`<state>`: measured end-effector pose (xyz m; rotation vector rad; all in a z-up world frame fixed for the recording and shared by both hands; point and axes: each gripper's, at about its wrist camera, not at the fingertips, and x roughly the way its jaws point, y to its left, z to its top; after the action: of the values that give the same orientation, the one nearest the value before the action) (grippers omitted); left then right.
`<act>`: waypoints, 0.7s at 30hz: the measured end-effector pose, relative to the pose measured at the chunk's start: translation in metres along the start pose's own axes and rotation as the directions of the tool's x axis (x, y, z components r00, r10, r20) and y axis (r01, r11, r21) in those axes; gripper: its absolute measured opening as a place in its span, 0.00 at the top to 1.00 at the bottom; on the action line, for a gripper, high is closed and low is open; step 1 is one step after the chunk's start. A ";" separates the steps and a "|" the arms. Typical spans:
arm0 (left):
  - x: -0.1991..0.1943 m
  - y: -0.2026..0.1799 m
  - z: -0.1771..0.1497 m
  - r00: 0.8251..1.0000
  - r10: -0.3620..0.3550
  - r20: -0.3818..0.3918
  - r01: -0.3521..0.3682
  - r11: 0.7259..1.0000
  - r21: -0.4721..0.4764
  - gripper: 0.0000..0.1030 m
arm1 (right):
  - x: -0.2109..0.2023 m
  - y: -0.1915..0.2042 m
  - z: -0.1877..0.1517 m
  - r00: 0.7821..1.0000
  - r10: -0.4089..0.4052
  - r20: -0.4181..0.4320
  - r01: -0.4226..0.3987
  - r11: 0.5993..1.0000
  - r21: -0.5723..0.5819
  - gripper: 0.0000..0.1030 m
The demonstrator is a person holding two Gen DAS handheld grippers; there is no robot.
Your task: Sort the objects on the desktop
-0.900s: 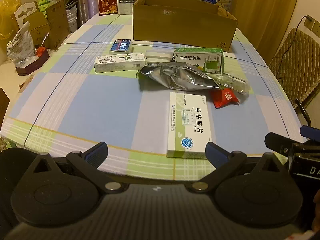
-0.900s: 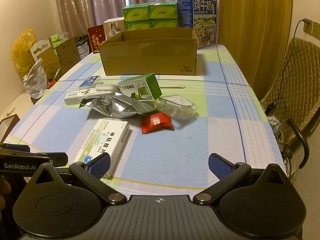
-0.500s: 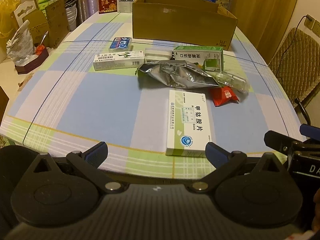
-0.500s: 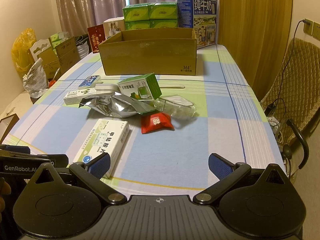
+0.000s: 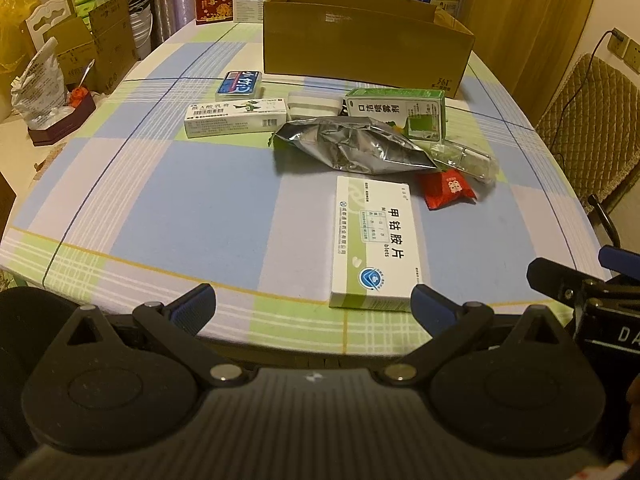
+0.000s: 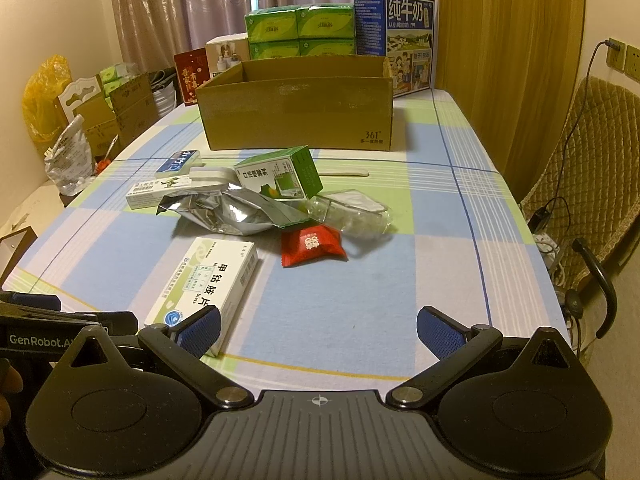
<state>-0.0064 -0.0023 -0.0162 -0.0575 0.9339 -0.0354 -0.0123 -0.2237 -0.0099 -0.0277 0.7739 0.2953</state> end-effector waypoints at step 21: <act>0.001 -0.002 0.001 1.000 -0.007 -0.007 0.007 1.000 0.003 0.01 | 0.001 0.000 0.000 1.000 -0.001 -0.002 0.001 1.000 -0.005 0.02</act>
<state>-0.0054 -0.0041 -0.0160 -0.0574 0.9406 -0.0432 -0.0118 -0.2235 -0.0104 -0.0330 0.7752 0.2966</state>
